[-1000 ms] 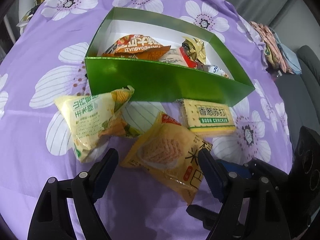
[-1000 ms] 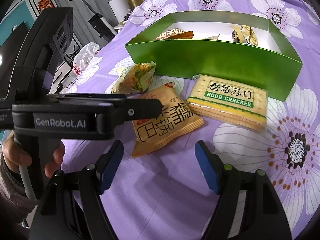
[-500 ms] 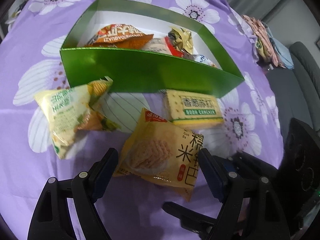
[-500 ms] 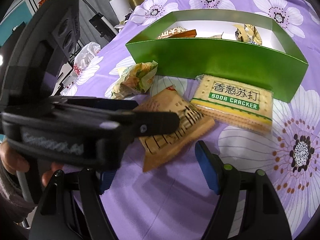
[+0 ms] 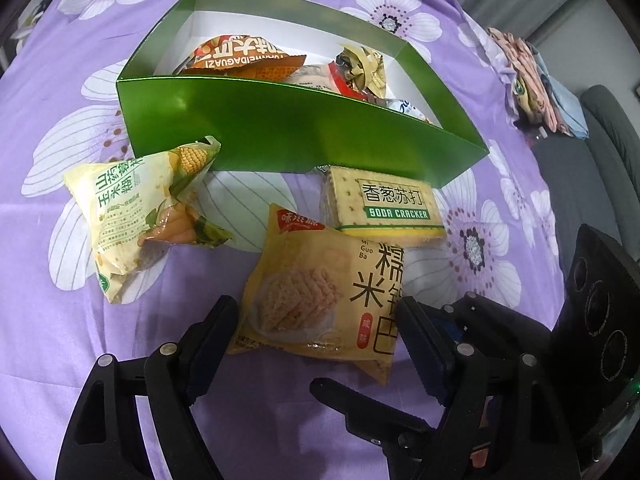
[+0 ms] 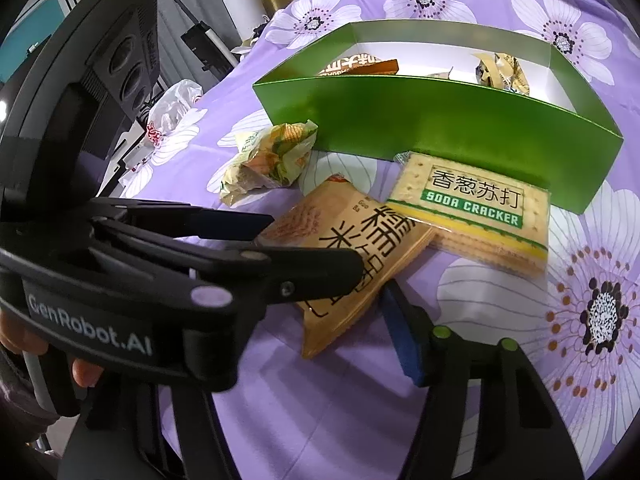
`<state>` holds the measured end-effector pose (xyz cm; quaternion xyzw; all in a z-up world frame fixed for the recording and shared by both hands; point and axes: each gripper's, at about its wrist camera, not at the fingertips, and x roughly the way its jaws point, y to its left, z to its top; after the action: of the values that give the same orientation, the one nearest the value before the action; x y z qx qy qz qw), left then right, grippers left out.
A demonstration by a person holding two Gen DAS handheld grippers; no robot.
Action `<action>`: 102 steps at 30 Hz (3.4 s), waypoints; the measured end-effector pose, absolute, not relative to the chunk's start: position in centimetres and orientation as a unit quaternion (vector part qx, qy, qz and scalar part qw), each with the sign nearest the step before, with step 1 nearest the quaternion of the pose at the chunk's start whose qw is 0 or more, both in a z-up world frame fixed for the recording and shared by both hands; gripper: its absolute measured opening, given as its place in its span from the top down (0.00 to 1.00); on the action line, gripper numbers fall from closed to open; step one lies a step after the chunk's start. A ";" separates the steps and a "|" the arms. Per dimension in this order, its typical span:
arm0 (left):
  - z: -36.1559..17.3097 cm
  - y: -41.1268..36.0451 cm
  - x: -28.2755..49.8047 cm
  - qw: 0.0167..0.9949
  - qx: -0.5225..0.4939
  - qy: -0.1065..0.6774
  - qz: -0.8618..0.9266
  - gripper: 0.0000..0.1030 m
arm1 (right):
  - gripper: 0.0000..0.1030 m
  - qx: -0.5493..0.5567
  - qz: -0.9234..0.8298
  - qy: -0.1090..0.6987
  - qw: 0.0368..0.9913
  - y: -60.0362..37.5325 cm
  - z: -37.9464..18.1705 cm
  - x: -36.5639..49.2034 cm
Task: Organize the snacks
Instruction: 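Close the left gripper on the yellow rice cracker bag, then lift the yellow rice cracker bag with the left gripper toward the box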
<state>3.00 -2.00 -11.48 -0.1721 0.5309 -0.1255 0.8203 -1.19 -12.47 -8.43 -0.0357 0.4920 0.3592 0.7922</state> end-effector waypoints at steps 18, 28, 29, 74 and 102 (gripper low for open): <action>-10.9 -2.0 1.3 0.834 -0.157 0.509 -0.143 0.38 | 0.67 -0.049 0.363 0.478 0.799 -12.6 -8.1 -2.5; -9.4 -1.0 -1.4 0.846 -0.146 0.500 -0.116 0.38 | 0.67 -0.062 0.388 0.456 0.799 -10.9 -6.7 -5.1; -9.2 -0.9 -1.5 0.847 -0.151 0.497 -0.114 0.38 | 0.67 -0.062 0.389 0.452 0.800 -10.9 -6.5 -5.2; -2.9 -6.2 0.8 0.885 -0.091 0.434 -0.142 0.38 | 0.67 -0.046 0.340 0.364 0.866 -15.4 -1.3 -4.0; 0.5 -6.9 4.7 0.903 -0.058 0.400 -0.147 0.38 | 0.67 -0.042 0.325 0.319 0.889 -15.7 1.3 -0.5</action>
<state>4.73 -6.88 0.50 -0.0583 0.3996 -0.1465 0.9030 -0.51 -15.74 1.30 -0.0417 0.3193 0.3251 0.8892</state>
